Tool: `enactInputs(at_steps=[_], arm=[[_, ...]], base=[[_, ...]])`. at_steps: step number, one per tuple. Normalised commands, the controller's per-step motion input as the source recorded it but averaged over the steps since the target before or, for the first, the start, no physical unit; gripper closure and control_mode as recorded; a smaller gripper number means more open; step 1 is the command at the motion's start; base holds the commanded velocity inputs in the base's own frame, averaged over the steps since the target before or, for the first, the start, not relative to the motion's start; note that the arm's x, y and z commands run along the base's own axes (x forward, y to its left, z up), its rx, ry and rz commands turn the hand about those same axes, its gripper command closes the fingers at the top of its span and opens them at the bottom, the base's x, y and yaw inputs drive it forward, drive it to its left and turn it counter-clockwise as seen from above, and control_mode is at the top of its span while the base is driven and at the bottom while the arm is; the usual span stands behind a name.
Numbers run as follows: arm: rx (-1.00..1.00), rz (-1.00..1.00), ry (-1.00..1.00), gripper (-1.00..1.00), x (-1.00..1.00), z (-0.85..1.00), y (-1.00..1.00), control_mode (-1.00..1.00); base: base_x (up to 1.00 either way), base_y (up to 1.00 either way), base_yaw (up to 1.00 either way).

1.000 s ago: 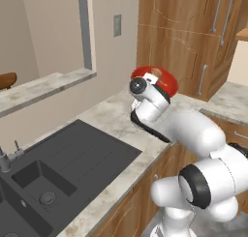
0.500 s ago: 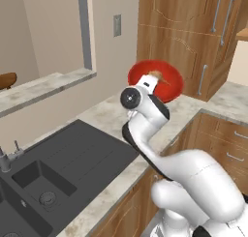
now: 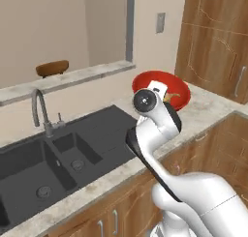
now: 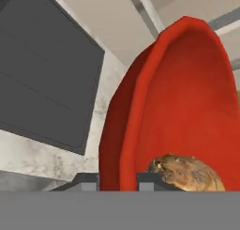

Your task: Move the glass cup from next to the sink to the open cabinet. Then, move the bowl with the onion to the fridge to clear the area for faucet cleaning.

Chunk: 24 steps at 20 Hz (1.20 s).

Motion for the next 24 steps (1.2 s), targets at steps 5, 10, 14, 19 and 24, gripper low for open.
enactInputs(at_steps=[5,10,14,19,24], arm=[[0.0,0.0,0.0,1.0,0.0,0.0,0.0,1.0],[0.0,0.0,0.0,1.0,0.0,0.0,0.0,1.0],[0.0,0.0,0.0,1.0,0.0,0.0,0.0,1.0],[0.0,0.0,0.0,1.0,0.0,0.0,0.0,1.0],[0.0,0.0,0.0,1.0,0.0,0.0,0.0,1.0]], base=[[-0.06,0.0,0.99],[-0.04,0.0,1.0],[-0.04,0.0,1.0],[-0.04,0.0,1.0],[-0.03,0.0,1.0]])
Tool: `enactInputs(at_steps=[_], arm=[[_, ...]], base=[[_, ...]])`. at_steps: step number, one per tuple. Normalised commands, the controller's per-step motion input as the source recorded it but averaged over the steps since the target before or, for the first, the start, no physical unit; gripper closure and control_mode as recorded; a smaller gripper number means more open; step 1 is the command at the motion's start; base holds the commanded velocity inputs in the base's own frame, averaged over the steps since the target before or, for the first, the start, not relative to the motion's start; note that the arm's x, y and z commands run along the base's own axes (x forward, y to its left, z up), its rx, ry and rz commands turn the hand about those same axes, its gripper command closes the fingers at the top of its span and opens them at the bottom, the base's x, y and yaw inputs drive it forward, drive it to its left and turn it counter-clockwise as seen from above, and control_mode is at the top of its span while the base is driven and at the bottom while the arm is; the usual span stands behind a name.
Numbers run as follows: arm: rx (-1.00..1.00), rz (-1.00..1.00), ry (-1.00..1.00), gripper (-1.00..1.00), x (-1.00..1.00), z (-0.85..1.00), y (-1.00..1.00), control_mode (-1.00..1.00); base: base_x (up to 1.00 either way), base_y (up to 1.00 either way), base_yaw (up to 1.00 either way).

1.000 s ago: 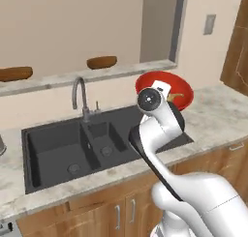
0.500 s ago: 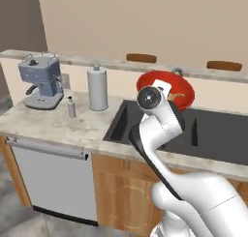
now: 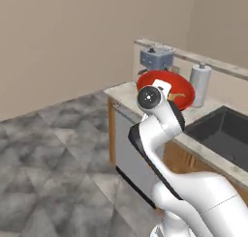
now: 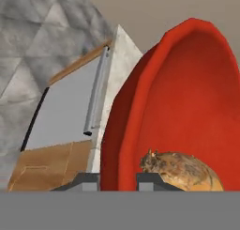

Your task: Move the glass cup from next to the sink to the open cabinet. Then, move the bowl with the onion to the fridge to clear the area for faucet cleaning.

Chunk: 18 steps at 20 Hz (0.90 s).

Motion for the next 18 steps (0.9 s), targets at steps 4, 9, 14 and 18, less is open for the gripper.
enactInputs(at_steps=[4,9,14,18], arm=[[0.0,0.0,0.0,1.0,0.0,0.0,0.0,1.0],[0.0,0.0,0.0,1.0,0.0,0.0,0.0,1.0],[0.0,0.0,0.0,1.0,0.0,0.0,0.0,1.0],[0.0,0.0,0.0,1.0,0.0,0.0,0.0,1.0]], base=[[-0.03,0.0,1.0],[-0.04,0.04,0.98],[-0.04,0.1,0.96],[-0.06,0.16,0.94]])
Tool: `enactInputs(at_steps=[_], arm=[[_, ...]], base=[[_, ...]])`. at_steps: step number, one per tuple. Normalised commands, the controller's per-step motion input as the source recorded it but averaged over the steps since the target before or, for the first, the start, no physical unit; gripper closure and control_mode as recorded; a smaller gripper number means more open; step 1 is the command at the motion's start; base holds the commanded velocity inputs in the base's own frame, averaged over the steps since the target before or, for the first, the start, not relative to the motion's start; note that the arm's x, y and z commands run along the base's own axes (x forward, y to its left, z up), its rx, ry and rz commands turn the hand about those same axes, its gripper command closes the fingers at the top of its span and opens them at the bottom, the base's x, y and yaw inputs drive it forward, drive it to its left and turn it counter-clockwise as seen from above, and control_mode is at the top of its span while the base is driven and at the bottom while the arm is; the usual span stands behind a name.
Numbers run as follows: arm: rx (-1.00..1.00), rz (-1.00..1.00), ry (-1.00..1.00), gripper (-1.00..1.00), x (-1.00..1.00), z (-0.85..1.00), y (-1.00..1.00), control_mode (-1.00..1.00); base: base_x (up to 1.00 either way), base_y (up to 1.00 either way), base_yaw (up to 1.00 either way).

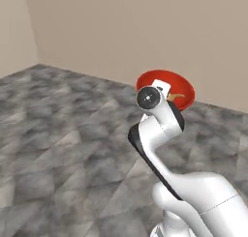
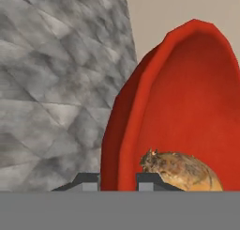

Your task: Move the glass cup from next to the sink to the open cabinet. Then, move the bowl with the onion to the fridge to clear the area for faucet cleaning.

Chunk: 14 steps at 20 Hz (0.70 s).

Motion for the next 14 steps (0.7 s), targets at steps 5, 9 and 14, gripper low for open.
enactInputs(at_steps=[5,9,14], arm=[[0.0,0.0,0.0,1.0,0.0,0.0,0.0,1.0],[0.0,0.0,0.0,1.0,0.0,0.0,0.0,1.0],[0.0,0.0,0.0,1.0,0.0,0.0,0.0,1.0]], base=[[-0.14,0.2,0.91],[-0.22,0.13,0.86],[0.1,0.21,0.66]])
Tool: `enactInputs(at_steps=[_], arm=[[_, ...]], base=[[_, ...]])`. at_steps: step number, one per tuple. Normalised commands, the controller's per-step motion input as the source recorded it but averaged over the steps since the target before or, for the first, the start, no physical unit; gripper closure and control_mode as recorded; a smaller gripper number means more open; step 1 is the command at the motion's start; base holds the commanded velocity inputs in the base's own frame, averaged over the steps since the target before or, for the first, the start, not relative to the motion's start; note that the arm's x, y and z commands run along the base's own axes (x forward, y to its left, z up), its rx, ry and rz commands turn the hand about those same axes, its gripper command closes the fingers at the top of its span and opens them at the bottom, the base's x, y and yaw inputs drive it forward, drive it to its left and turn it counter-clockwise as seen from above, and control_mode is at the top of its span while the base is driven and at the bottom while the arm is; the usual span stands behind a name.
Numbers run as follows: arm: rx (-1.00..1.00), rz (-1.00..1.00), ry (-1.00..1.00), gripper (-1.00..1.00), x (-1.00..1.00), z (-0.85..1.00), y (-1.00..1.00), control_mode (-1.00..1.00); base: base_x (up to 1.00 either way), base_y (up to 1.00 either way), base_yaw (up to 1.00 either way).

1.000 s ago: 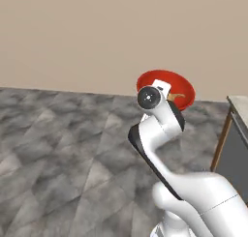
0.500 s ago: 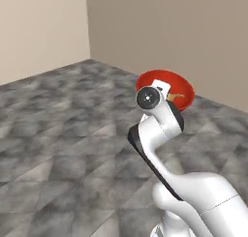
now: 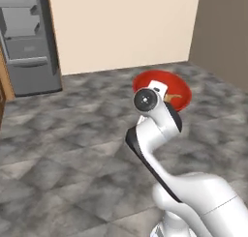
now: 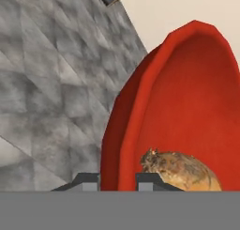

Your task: Move the glass cup from next to the sink to the open cabinet. Then, move the bowl with the onion to the fridge to clear the area for faucet cleaning.

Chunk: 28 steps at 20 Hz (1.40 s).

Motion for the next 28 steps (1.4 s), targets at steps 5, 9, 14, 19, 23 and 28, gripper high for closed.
enactInputs(at_steps=[5,9,14,19,23,28], arm=[[0.0,0.0,0.0,1.0,0.0,0.0,0.0,1.0],[0.0,0.0,0.0,1.0,0.0,0.0,0.0,1.0],[0.0,0.0,0.0,1.0,0.0,0.0,0.0,1.0],[0.0,0.0,0.0,1.0,0.0,0.0,0.0,1.0],[0.0,0.0,0.0,1.0,0.0,0.0,0.0,1.0],[0.0,0.0,0.0,1.0,0.0,0.0,0.0,1.0]], base=[[0.82,0.61,0.38],[1.0,0.55,0.24],[1.0,0.69,0.15],[1.0,0.91,0.03],[1.0,0.8,-0.06],[1.0,0.67,-0.15]])
